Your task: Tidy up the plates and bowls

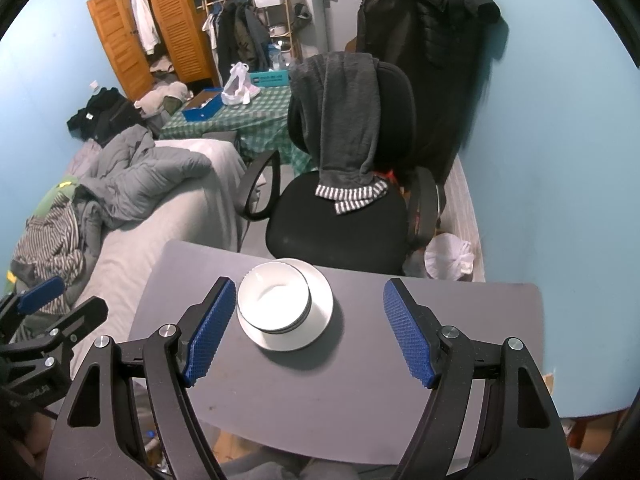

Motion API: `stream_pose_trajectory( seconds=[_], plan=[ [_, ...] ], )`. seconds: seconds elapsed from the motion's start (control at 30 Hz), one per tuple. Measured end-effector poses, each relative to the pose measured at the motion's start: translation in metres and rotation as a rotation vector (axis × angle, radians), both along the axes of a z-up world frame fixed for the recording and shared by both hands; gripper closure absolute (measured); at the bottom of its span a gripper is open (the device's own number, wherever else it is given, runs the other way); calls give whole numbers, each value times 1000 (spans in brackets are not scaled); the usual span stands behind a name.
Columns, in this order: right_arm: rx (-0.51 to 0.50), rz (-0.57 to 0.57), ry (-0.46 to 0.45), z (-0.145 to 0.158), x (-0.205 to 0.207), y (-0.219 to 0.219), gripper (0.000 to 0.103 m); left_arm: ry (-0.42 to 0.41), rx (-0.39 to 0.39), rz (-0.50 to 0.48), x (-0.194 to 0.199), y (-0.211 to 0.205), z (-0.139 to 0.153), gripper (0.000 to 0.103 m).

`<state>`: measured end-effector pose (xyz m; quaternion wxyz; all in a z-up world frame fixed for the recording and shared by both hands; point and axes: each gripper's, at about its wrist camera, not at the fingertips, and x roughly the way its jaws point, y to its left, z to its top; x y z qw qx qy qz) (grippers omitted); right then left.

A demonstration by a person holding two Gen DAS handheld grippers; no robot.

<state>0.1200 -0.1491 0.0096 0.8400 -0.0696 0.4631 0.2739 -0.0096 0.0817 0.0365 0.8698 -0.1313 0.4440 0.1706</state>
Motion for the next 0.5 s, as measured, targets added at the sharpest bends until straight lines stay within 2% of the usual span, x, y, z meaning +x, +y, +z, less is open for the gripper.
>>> stream_pose_trajectory(
  seconds=[0.5],
  plan=[
    [0, 17, 3, -4, -8, 9, 27, 2, -5, 31, -4, 3, -3, 16]
  ],
)
